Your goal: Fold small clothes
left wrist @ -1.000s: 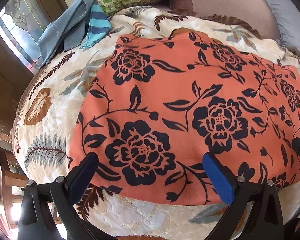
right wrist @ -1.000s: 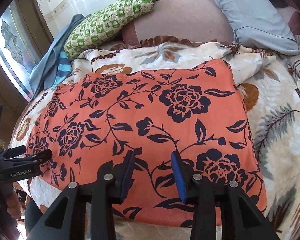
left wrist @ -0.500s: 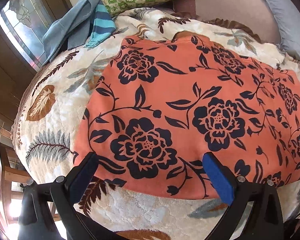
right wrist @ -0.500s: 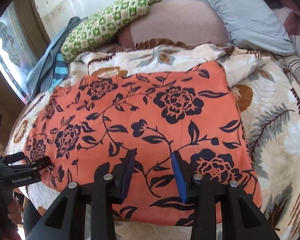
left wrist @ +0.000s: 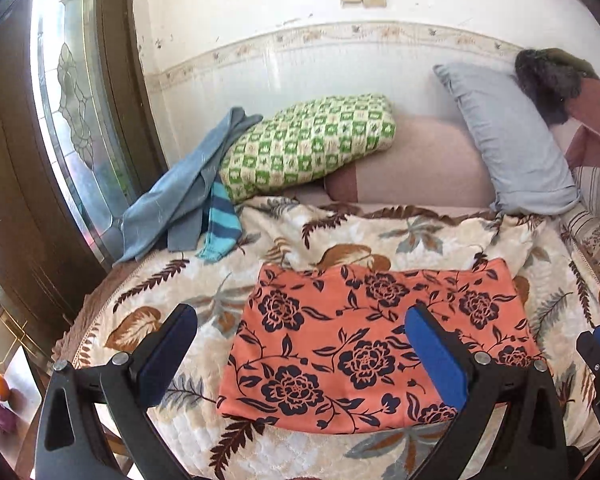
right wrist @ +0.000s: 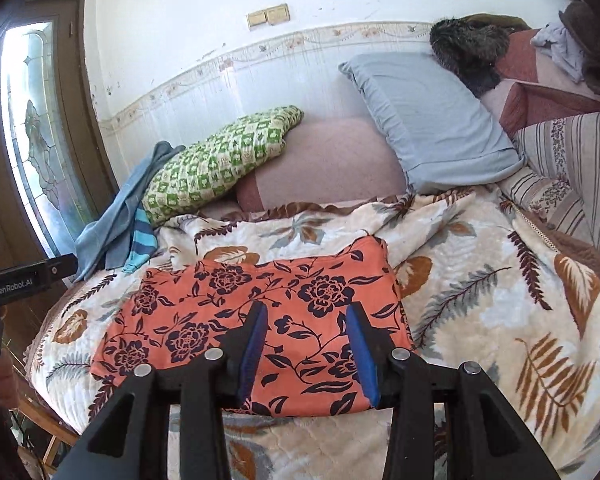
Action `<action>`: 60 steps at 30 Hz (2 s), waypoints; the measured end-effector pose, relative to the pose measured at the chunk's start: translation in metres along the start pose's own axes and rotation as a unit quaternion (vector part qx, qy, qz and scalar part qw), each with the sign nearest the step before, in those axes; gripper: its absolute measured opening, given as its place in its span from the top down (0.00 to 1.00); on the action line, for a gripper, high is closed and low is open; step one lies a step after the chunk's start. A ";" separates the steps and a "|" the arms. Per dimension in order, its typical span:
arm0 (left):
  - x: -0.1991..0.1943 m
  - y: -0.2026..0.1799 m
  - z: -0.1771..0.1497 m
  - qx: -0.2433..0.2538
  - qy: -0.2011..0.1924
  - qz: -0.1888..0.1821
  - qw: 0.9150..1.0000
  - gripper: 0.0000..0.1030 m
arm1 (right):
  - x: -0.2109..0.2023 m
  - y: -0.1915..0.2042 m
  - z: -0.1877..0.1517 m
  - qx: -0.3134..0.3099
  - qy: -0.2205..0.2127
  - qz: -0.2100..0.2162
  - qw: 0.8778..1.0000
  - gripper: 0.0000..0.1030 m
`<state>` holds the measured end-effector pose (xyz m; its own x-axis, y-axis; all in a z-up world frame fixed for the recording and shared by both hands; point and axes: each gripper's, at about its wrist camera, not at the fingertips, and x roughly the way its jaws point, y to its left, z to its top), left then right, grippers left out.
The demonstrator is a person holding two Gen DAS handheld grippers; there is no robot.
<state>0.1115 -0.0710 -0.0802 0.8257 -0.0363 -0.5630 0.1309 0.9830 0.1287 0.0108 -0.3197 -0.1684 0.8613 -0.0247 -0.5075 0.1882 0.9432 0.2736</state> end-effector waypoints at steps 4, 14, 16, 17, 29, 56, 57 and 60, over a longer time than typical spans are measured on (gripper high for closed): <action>-0.029 -0.001 0.008 0.009 -0.038 -0.005 0.999 0.00 | -0.031 0.014 0.016 -0.010 -0.032 0.008 0.999 0.54; -0.075 0.006 0.014 0.026 -0.090 -0.026 0.995 0.00 | -0.071 0.054 0.033 -0.034 -0.065 0.028 0.997 0.52; -0.081 0.008 0.015 0.025 -0.097 -0.029 0.995 0.00 | -0.075 0.059 0.034 -0.035 -0.068 0.033 0.997 0.52; -0.084 0.010 0.015 0.023 -0.099 -0.029 0.994 0.00 | -0.077 0.061 0.035 -0.037 -0.069 0.034 0.996 0.52; -0.091 0.018 0.012 0.019 -0.103 -0.029 0.994 0.00 | -0.074 0.083 0.032 -0.059 -0.067 0.036 0.995 0.52; -0.070 0.056 0.003 -0.004 -0.081 -0.029 0.996 0.00 | -0.056 0.119 0.023 -0.099 -0.032 0.043 0.994 0.52; -0.070 0.058 0.003 -0.005 -0.081 -0.031 0.996 0.00 | -0.056 0.121 0.023 -0.101 -0.031 0.044 0.993 0.52; -0.070 0.063 0.002 -0.009 -0.082 -0.032 0.996 0.00 | -0.056 0.128 0.023 -0.108 -0.032 0.045 0.993 0.52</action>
<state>0.0636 -0.0065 -0.0310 0.8950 -0.1264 -0.4278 0.1772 0.9809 0.0808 -0.0029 -0.2046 -0.0863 0.8992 0.0482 -0.4348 0.0099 0.9914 0.1302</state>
